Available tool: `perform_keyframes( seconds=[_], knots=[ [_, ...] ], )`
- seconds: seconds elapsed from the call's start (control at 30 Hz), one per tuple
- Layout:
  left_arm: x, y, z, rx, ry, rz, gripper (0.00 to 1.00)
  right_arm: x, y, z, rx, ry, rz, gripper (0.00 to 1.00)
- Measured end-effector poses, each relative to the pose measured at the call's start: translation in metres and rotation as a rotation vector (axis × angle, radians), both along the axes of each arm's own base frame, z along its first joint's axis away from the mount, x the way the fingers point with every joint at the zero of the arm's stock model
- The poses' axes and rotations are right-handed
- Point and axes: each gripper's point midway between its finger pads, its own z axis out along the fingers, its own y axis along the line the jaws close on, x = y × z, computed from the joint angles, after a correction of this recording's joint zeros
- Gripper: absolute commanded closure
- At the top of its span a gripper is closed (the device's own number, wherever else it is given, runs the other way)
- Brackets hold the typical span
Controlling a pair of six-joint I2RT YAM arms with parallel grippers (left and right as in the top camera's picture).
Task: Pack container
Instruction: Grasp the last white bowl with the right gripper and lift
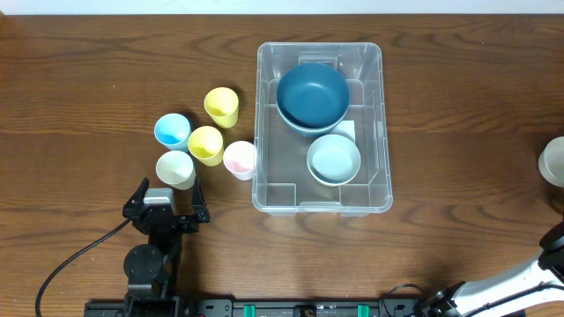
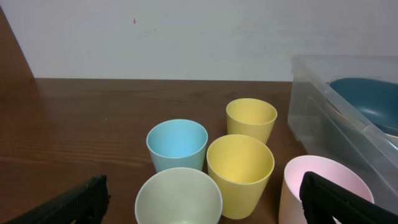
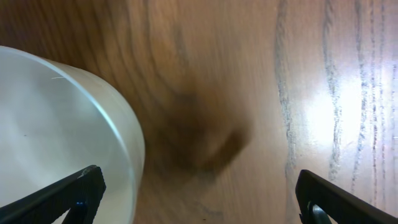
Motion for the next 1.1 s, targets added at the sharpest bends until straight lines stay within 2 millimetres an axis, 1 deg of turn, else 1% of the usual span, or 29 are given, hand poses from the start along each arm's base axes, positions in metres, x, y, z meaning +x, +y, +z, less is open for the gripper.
perform_keyframes(
  seconds=[0.1, 0.17, 0.27, 0.33, 0.47, 0.57, 0.7, 0.77, 0.83, 0.9, 0.93, 1.1],
  knots=[
    [0.0, 0.0, 0.0, 0.0, 0.0, 0.0, 0.02, -0.001, 0.0, -0.006, 0.009, 0.014, -0.001, 0.01],
    [0.0, 0.0, 0.0, 0.0, 0.0, 0.0, 0.02, -0.002, 0.001, -0.013, 0.024, 0.026, -0.001, 0.01],
    [0.0, 0.0, 0.0, 0.0, 0.0, 0.0, 0.02, -0.005, 0.004, -0.027, 0.05, 0.048, -0.001, 0.06],
    [0.0, 0.0, 0.0, 0.0, 0.0, 0.0, 0.02, -0.004, 0.005, -0.033, 0.062, 0.053, 0.003, 0.13],
    [0.0, 0.0, 0.0, 0.0, 0.0, 0.0, 0.02, -0.004, 0.003, -0.034, 0.056, 0.055, 0.008, 0.25],
    [0.0, 0.0, 0.0, 0.0, 0.0, 0.0, 0.02, -0.004, 0.001, -0.033, 0.051, 0.051, 0.008, 0.39],
    [0.0, 0.0, 0.0, 0.0, 0.0, 0.0, 0.02, -0.004, 0.001, -0.033, 0.053, 0.054, 0.013, 0.53],
    [0.0, 0.0, 0.0, 0.0, 0.0, 0.0, 0.02, -0.006, 0.003, -0.032, 0.061, 0.061, 0.013, 0.62],
    [0.0, 0.0, 0.0, 0.0, 0.0, 0.0, 0.02, -0.006, 0.003, -0.028, 0.068, 0.069, 0.018, 0.74],
    [0.0, 0.0, 0.0, 0.0, 0.0, 0.0, 0.02, -0.005, 0.002, -0.022, 0.07, 0.072, 0.027, 0.89],
    [0.0, 0.0, 0.0, 0.0, 0.0, 0.0, 0.02, -0.003, 0.0, -0.017, 0.068, 0.071, 0.035, 0.99],
    [0.0, 0.0, 0.0, 0.0, 0.0, 0.0, 0.02, 0.011, -0.009, 0.009, 0.061, 0.032, 0.065, 0.99]
  ],
)
